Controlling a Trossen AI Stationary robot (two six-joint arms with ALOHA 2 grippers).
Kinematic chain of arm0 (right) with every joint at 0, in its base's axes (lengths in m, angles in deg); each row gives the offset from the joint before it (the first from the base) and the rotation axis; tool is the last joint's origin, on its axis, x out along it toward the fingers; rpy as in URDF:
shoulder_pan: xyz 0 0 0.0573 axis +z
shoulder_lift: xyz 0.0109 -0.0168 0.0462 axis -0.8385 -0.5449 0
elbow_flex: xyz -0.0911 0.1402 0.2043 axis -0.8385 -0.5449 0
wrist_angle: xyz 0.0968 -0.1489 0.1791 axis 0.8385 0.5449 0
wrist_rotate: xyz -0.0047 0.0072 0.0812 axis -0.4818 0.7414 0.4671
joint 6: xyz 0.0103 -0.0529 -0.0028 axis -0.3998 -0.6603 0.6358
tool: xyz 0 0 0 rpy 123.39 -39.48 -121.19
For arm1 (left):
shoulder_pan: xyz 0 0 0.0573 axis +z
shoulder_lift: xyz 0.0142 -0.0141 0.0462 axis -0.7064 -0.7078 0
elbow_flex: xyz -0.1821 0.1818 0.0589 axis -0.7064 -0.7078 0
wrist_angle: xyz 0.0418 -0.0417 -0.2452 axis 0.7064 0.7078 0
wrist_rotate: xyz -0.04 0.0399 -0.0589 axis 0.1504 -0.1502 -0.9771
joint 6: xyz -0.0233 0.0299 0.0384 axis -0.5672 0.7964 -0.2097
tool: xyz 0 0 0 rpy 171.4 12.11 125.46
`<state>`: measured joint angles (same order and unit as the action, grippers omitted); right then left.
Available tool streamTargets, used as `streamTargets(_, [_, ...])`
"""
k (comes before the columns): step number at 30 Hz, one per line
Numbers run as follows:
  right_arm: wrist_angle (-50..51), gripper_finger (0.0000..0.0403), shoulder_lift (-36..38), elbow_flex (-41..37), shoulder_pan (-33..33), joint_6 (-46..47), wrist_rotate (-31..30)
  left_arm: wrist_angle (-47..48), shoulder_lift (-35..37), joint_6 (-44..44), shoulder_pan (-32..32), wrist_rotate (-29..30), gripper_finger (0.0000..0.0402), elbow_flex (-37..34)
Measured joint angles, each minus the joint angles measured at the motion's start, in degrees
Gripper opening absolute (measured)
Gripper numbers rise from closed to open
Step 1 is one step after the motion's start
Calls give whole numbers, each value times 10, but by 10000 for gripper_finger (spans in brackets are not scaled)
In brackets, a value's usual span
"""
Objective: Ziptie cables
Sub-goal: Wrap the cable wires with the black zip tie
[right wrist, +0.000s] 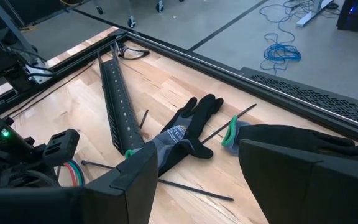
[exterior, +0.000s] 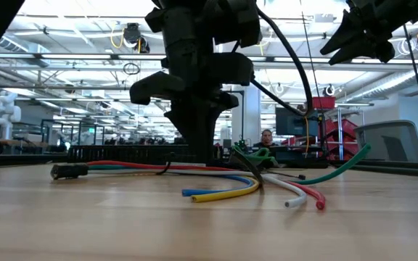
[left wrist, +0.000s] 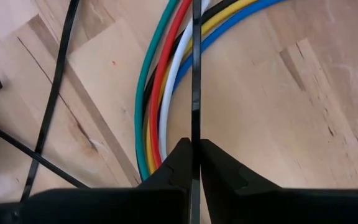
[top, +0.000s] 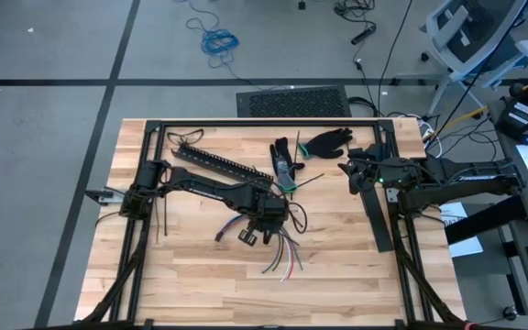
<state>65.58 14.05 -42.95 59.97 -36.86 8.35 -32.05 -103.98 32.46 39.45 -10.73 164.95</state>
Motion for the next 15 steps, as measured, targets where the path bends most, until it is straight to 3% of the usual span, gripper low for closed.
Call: streamTargets(15, [0, 215, 0, 0, 0, 0, 0, 18, 0, -2, 0, -30, 40, 0])
